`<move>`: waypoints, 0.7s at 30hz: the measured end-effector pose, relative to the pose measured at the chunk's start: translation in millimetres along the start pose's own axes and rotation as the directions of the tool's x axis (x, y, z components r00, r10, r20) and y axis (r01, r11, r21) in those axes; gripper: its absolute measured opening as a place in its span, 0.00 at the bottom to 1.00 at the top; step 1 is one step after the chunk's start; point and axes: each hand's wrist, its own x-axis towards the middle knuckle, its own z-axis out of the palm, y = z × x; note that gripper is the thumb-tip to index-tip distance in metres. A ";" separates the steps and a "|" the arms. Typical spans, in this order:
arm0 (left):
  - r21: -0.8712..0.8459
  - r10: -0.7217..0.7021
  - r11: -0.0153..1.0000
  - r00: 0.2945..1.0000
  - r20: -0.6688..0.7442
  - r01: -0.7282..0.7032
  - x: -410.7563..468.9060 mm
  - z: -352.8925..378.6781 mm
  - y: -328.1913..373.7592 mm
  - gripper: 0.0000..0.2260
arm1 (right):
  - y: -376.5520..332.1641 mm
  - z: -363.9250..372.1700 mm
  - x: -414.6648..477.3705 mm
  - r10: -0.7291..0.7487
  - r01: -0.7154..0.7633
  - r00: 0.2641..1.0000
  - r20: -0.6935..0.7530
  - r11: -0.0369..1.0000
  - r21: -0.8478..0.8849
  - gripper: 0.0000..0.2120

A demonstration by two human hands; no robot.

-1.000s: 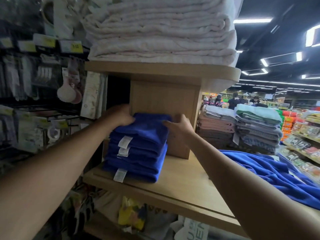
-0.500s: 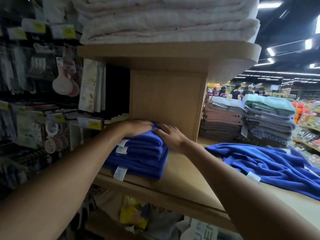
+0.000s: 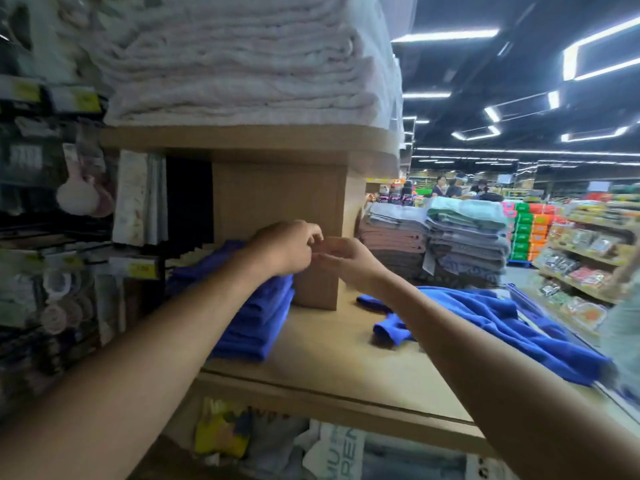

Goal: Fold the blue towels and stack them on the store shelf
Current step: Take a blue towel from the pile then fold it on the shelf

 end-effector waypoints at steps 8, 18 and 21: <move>-0.182 0.132 0.976 0.989 0.061 -0.119 26.0 92.4 105.3 0.15 | 103.3 -146.5 -77.3 0.219 -0.369 0.914 -0.342 0.800 -0.474 0.09; -0.158 -0.015 0.984 0.925 0.378 0.080 66.4 175.3 97.6 0.20 | 96.9 -160.8 -92.0 0.290 -0.217 0.952 0.099 0.865 -0.452 0.12; -0.400 0.018 0.906 0.933 0.360 0.137 70.1 183.0 89.2 0.18 | 94.8 -134.1 -95.5 0.300 -0.123 0.926 0.231 0.815 -0.566 0.12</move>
